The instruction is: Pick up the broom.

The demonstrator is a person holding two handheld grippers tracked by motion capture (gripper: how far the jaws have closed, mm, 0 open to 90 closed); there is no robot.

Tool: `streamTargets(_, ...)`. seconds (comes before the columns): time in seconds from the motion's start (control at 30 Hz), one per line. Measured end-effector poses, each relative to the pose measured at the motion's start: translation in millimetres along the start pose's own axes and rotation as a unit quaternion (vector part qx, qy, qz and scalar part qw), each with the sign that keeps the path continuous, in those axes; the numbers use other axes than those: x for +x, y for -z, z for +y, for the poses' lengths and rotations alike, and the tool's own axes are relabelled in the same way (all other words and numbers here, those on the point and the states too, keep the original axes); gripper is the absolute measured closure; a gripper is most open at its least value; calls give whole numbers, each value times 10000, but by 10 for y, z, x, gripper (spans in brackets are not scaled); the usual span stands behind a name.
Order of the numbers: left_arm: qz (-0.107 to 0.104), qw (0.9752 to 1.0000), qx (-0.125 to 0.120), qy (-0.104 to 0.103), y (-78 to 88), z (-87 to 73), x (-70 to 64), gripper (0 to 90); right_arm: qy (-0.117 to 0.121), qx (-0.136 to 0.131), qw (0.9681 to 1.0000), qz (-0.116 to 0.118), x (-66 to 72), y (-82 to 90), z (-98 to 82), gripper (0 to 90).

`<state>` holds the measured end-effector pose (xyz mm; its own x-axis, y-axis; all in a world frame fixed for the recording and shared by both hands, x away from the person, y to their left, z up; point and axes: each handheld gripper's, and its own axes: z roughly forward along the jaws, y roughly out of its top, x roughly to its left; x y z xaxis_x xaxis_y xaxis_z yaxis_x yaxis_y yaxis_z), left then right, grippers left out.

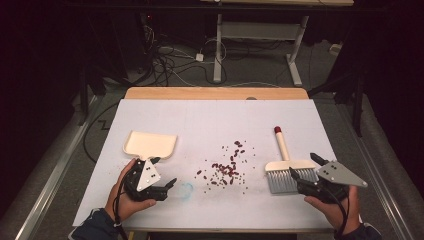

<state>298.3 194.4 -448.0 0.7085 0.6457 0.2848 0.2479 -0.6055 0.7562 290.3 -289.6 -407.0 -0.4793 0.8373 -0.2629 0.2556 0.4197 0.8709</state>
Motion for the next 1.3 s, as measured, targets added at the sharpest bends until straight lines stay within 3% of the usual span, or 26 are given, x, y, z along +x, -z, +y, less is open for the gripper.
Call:
streamTargets(0.03, -7, 10000, 5, 17, 3, -6, 4, 173, -153, 251, 9995, 94, -58, -84, 48, 236)
streamTargets(0.1, -32, 10000, 3, 78, 1, -17, 12, 173, -248, 351, 9990, 109, -93, -134, 78, 233)
streamTargets(0.17, -35, 10000, 7, 67, 3, -17, 13, 173, -554, 779, 9953, 129, -213, -323, 186, 239)
streamTargets(0.2, -48, 10000, 1, 55, 7, -16, 13, 173, -677, 930, 9933, 151, -250, -391, 227, 251)
streamTargets(0.27, -61, 10000, 0, 59, 1, -19, 16, 173, -864, 1434, 9855, 258, -317, -571, 319, 237)
streamTargets(0.3, -60, 10000, 32, 47, -2, -18, 21, 173, -864, 1434, 9855, 258, -317, -571, 319, 237)
streamTargets(0.33, -65, 10000, 28, 54, -4, -17, 22, 173, -989, 1574, 9823, 214, -377, -755, 400, 278)
streamTargets(0.43, -105, 9999, 22, 48, -5, -16, 6, 173, -1098, 1955, 9745, 100, -440, -1074, 454, 275)
streamTargets(0.53, -147, 9999, 75, 2, -17, -26, -10, 173, -1153, 2429, 9632, 40, -476, -1383, 412, 283)
streamTargets(0.67, -155, 9998, 84, 17, -8, -41, 3, 173, -1328, 3095, 9416, 62, -590, -1711, 253, 362)
streamTargets(0.7, -153, 9998, 64, 50, 8, -49, 4, 172, -1316, 3222, 9375, 63, -605, -1759, 222, 387)
streamTargets(0.73, -153, 9998, 64, 50, 8, -49, 4, 173, -1316, 3222, 9375, 63, -605, -1759, 222, 387)
streamTargets(0.77, -144, 9999, 65, 37, 12, -51, 4, 173, -1338, 3312, 9340, 89, -614, -1795, 196, 381)
streamTargets(0.83, -123, 9999, 77, 43, 16, -50, 5, 173, -1395, 3334, 9322, 188, -631, -1799, 204, 441)
streamTargets(0.9, -134, 9999, 67, 77, 20, -44, 2, 173, -1307, 3339, 9331, 272, -596, -1792, 225, 576)
streamTargets(0.93, -130, 9999, 70, 63, 19, -45, -5, 172, -1274, 3333, 9336, 315, -571, -1790, 239, 602)
streamTargets(1.1, -143, 9998, 114, 12, 7, -38, -10, 173, -1192, 3426, 9317, 195, -509, -1808, 273, 620)
streamTargets(1.27, -126, 9999, 91, -54, 7, -17, -22, 173, -1228, 3391, 9322, 300, -517, -1812, 277, 688)
streamTargets(1.3, -123, 9999, 68, -45, 21, -16, -18, 173, -1225, 3339, 9340, 332, -513, -1814, 272, 698)
